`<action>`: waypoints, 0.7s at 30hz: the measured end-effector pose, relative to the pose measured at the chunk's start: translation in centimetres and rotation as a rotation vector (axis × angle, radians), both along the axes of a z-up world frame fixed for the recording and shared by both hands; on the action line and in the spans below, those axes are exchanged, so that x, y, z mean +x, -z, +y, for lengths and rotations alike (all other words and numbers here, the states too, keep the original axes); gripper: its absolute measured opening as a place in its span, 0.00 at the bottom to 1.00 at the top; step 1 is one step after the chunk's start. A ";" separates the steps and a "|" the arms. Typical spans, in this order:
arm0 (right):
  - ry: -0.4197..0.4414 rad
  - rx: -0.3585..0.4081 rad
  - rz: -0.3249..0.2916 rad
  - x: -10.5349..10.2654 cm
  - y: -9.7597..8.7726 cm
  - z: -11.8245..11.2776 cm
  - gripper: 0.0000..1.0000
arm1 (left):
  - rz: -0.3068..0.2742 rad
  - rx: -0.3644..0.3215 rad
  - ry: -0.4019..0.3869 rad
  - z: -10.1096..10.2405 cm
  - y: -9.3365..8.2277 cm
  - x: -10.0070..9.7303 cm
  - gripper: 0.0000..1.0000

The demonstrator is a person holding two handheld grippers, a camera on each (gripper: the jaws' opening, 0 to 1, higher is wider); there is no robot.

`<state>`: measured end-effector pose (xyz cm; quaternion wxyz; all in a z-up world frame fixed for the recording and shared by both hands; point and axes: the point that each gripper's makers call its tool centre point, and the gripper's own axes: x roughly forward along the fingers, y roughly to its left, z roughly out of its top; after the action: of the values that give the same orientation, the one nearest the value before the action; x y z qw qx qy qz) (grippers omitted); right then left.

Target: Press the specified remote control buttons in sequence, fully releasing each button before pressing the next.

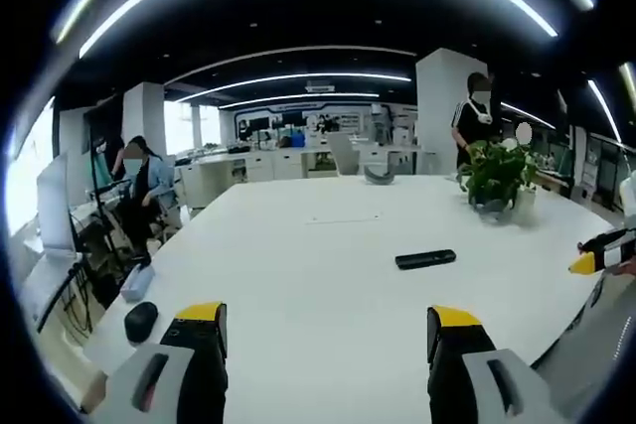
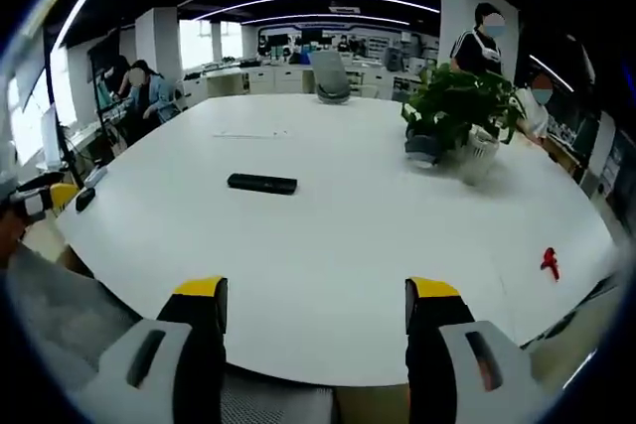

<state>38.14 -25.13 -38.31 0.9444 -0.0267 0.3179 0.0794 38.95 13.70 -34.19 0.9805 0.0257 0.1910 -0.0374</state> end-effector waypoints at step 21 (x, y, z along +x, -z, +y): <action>0.041 -0.042 -0.033 0.2 -0.8 -0.5 0.76 | -0.014 -0.033 0.076 -1.4 -0.6 -0.1 0.85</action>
<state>38.32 -25.68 -37.47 0.9502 -0.0413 0.3044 0.0527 38.84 12.31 -33.63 0.9800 0.0170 0.1824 -0.0776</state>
